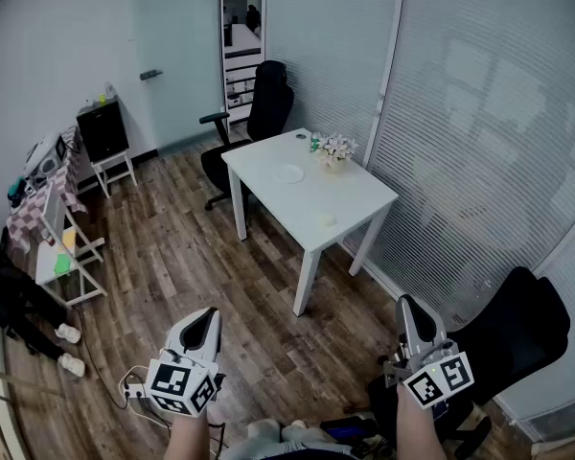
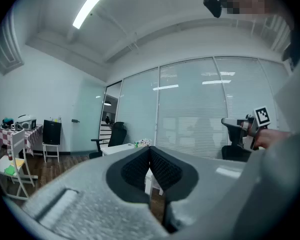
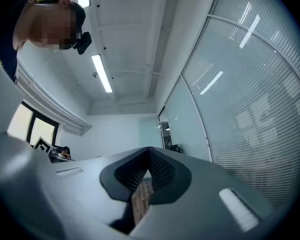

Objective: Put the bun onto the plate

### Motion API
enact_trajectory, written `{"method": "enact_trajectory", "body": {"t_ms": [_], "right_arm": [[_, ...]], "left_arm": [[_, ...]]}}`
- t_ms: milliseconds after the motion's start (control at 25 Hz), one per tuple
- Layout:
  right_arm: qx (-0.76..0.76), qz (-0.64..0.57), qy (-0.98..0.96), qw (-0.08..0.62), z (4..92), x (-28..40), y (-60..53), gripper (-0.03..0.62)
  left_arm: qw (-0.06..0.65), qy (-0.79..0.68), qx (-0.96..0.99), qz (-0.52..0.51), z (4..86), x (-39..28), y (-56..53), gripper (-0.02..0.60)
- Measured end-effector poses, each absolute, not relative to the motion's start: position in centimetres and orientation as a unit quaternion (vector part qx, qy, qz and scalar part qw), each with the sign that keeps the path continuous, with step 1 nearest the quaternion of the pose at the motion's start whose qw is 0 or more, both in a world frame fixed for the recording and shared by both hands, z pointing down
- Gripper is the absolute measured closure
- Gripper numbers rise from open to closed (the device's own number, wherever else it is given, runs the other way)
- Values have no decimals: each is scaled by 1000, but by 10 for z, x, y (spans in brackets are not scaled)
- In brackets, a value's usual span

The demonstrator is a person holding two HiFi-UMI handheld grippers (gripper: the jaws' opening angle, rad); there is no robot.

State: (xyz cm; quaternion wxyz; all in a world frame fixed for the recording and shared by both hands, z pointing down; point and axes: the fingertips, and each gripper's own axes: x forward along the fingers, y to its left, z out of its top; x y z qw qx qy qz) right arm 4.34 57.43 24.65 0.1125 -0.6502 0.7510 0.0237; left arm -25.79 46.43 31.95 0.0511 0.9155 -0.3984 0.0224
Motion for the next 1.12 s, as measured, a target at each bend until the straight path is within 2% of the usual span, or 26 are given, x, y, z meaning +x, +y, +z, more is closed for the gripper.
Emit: {"method": "enact_trajectory", "body": {"t_ms": [1120], "right_arm": [[-610, -16, 784, 116, 263, 52, 570, 588]], "left_arm": [[56, -395, 916, 36, 333, -216, 469, 578]]}}
